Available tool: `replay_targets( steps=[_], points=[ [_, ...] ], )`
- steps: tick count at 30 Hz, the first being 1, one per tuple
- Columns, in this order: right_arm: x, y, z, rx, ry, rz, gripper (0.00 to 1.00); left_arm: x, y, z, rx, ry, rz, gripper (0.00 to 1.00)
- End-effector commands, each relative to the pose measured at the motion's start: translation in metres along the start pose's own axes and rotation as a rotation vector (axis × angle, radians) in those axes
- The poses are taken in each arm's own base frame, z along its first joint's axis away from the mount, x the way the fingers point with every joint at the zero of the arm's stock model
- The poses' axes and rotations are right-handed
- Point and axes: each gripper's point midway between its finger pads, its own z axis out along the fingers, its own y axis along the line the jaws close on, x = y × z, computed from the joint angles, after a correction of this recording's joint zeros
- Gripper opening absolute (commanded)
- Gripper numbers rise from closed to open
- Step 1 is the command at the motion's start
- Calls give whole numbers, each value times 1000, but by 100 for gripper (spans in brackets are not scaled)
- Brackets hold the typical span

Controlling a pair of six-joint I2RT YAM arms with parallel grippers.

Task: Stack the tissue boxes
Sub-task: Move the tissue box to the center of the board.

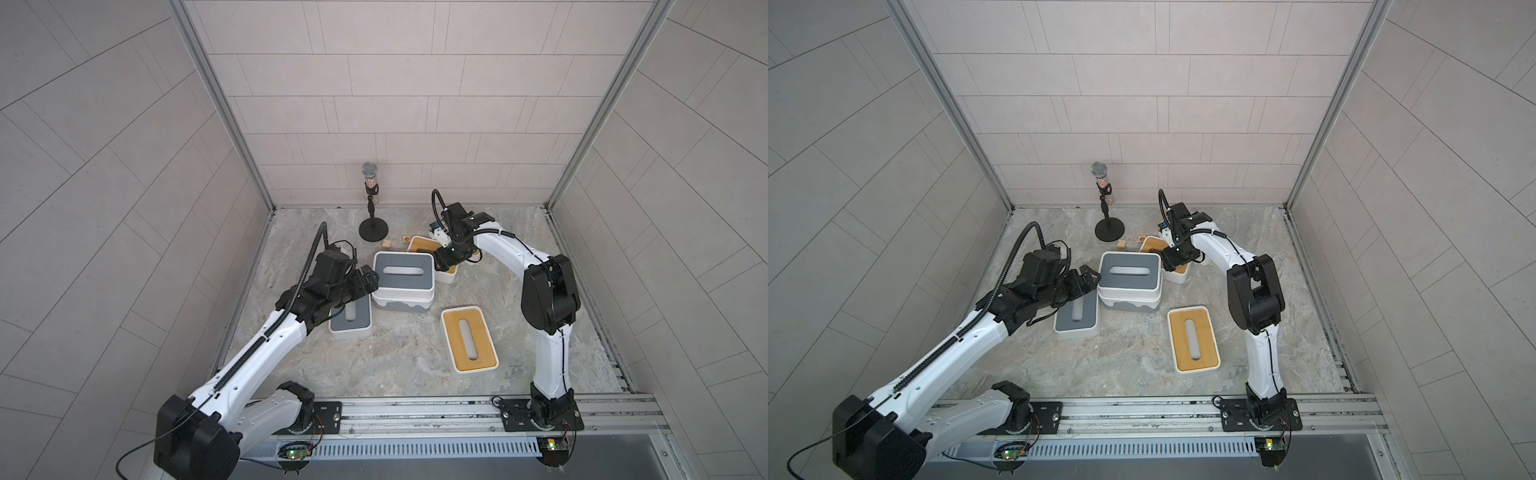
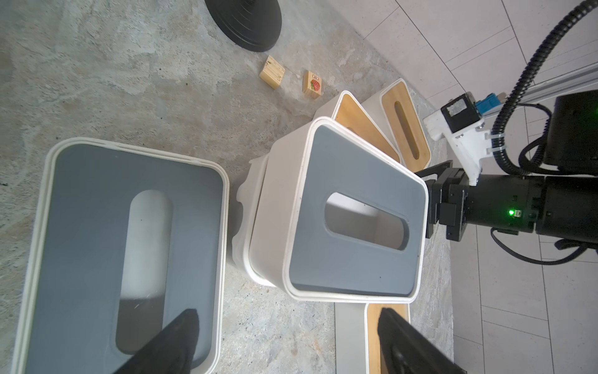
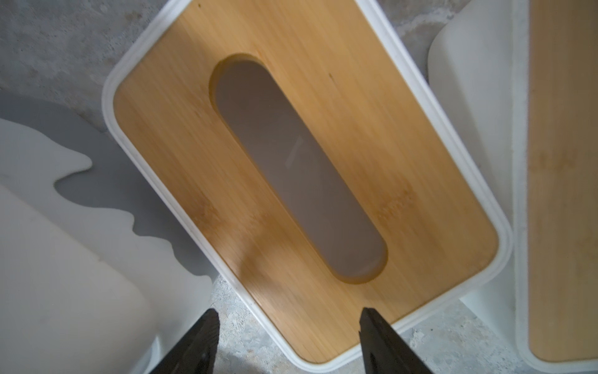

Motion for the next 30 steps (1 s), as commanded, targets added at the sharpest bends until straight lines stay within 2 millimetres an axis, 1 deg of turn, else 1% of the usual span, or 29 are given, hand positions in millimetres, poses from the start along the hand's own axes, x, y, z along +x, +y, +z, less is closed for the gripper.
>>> replay_targets(
  steps=[1, 9, 13, 17, 22, 26, 30],
  points=[
    [-2, 10, -1, -6, 16, -42, 71, -5, 0, -2, -3, -23, 0, 92],
    [-11, 12, 12, -21, 29, -38, 71, -9, -2, -5, -6, -37, 4, 93],
    [-10, 18, 20, -53, 58, -44, 70, -8, -2, -4, -9, -31, 8, 93],
    [-7, 11, 24, -28, 69, -39, 69, -8, -2, -3, -9, -24, 9, 93],
    [3, 2, 30, -2, 94, -20, 70, -8, -2, -1, -9, -22, 8, 93],
    [7, -7, 31, 39, 108, -16, 73, -8, -1, 0, -12, -20, 9, 93],
    [-2, -1, 28, 22, 84, -46, 80, -8, -2, 0, -12, -22, 9, 93]
  ],
)
